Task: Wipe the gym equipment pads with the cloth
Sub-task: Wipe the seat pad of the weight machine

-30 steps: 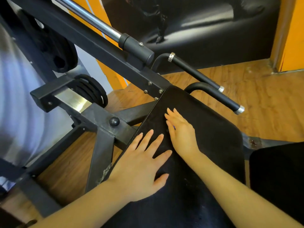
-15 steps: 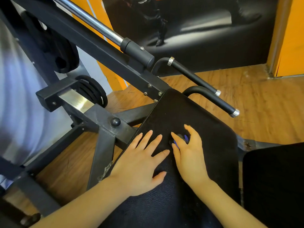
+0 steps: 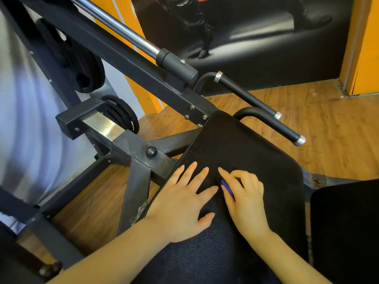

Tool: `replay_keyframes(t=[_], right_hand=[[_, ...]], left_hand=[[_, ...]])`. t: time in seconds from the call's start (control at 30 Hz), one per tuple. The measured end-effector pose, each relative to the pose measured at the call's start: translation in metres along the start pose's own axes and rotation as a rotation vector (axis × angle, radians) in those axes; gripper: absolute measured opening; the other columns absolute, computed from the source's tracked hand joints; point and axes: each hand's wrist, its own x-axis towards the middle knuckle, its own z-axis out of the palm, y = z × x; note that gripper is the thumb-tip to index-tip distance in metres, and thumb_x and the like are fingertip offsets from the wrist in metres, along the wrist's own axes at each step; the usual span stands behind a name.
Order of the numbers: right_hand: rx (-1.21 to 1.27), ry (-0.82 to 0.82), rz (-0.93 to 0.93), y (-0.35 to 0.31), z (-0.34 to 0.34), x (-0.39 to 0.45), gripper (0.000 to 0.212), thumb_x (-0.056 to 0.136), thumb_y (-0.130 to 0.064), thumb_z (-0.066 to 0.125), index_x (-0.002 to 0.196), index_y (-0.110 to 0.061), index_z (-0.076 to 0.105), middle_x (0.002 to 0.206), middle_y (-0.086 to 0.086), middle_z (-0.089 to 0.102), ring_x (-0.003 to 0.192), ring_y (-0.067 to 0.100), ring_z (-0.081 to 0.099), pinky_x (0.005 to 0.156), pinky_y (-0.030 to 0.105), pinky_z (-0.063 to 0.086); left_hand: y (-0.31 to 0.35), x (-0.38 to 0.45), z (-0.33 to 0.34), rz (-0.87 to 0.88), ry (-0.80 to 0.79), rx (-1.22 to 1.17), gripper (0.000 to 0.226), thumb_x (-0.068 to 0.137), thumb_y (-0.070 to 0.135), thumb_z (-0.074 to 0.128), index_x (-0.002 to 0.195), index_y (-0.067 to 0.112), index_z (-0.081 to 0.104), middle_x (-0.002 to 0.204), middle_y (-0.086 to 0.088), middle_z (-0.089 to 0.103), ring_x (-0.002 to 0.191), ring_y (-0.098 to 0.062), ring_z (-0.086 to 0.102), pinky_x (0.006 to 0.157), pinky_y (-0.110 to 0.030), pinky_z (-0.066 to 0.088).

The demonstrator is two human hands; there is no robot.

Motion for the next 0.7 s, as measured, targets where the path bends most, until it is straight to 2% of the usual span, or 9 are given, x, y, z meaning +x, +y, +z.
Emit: replay_keyframes(t=[0.13, 0.23, 0.27, 0.37, 0.43, 0.53, 0.63, 0.7], right_hand=[[0.045, -0.11, 0.094, -0.003, -0.007, 0.009, 0.062, 0.08, -0.02, 0.075, 0.137, -0.017, 0.05, 0.101, 0.0, 0.064, 0.093, 0.019, 0.06, 0.08, 0.033, 0.045], [0.098, -0.166, 0.127, -0.007, -0.014, 0.007, 0.068, 0.089, -0.025, 0.065, 0.147, -0.021, 0.03, 0.11, -0.003, 0.063, 0.101, 0.012, 0.057, 0.088, 0.024, 0.041], [0.117, -0.179, 0.142, -0.007, -0.016, 0.003, 0.067, 0.089, -0.024, 0.064, 0.147, -0.022, 0.029, 0.116, -0.003, 0.063, 0.107, 0.012, 0.057, 0.092, 0.022, 0.038], [0.137, -0.17, 0.136, -0.004, -0.017, -0.01, 0.065, 0.084, -0.014, 0.071, 0.141, -0.018, 0.041, 0.127, 0.001, 0.062, 0.119, 0.015, 0.056, 0.098, 0.025, 0.033], [0.151, -0.189, 0.122, -0.004, -0.012, 0.001, 0.064, 0.085, -0.011, 0.069, 0.141, -0.019, 0.042, 0.135, 0.003, 0.056, 0.127, 0.013, 0.048, 0.103, 0.026, 0.027], [0.199, -0.225, 0.161, -0.014, 0.003, 0.044, 0.059, 0.094, -0.013, 0.056, 0.147, -0.022, 0.032, 0.151, 0.002, 0.037, 0.14, 0.015, 0.032, 0.11, 0.024, 0.023], [0.231, -0.233, 0.21, -0.019, 0.008, 0.052, 0.058, 0.096, -0.016, 0.054, 0.148, -0.025, 0.03, 0.152, -0.002, 0.035, 0.143, 0.015, 0.024, 0.113, 0.029, 0.022], [0.234, -0.253, 0.16, -0.014, 0.001, 0.031, 0.058, 0.095, -0.019, 0.056, 0.145, -0.03, 0.03, 0.151, -0.01, 0.026, 0.141, 0.008, 0.017, 0.114, 0.029, 0.019]], left_hand=[[-0.001, 0.0, -0.001, 0.002, -0.011, -0.001, 0.062, 0.089, 0.063, 0.034, 0.143, 0.034, 0.044, 0.156, -0.011, 0.03, 0.145, -0.035, 0.022, 0.117, -0.05, 0.019], [0.0, -0.001, -0.001, 0.005, -0.018, -0.005, 0.063, 0.09, 0.063, 0.032, 0.145, 0.034, 0.04, 0.158, -0.011, 0.024, 0.147, -0.035, 0.015, 0.118, -0.05, 0.015], [0.0, 0.0, -0.002, 0.003, -0.02, -0.007, 0.063, 0.09, 0.062, 0.031, 0.146, 0.034, 0.04, 0.159, -0.011, 0.023, 0.147, -0.036, 0.014, 0.118, -0.051, 0.016], [0.0, 0.0, 0.0, -0.001, -0.017, -0.003, 0.062, 0.089, 0.062, 0.033, 0.144, 0.034, 0.043, 0.157, -0.011, 0.027, 0.146, -0.036, 0.018, 0.117, -0.052, 0.021], [0.001, 0.001, 0.001, -0.002, -0.001, 0.007, 0.061, 0.088, 0.062, 0.036, 0.141, 0.033, 0.047, 0.155, -0.012, 0.033, 0.144, -0.037, 0.025, 0.116, -0.051, 0.024], [0.001, 0.001, 0.0, 0.0, 0.017, 0.018, 0.059, 0.087, 0.061, 0.038, 0.136, 0.032, 0.053, 0.151, -0.011, 0.04, 0.141, -0.037, 0.032, 0.117, -0.048, 0.022], [0.001, 0.001, -0.001, 0.002, 0.011, 0.024, 0.059, 0.087, 0.062, 0.037, 0.136, 0.033, 0.053, 0.15, -0.011, 0.041, 0.141, -0.036, 0.032, 0.114, -0.049, 0.025], [0.002, 0.0, -0.001, -0.008, 0.01, 0.02, 0.059, 0.087, 0.062, 0.039, 0.136, 0.032, 0.053, 0.15, -0.011, 0.041, 0.141, -0.036, 0.033, 0.113, -0.05, 0.028]])
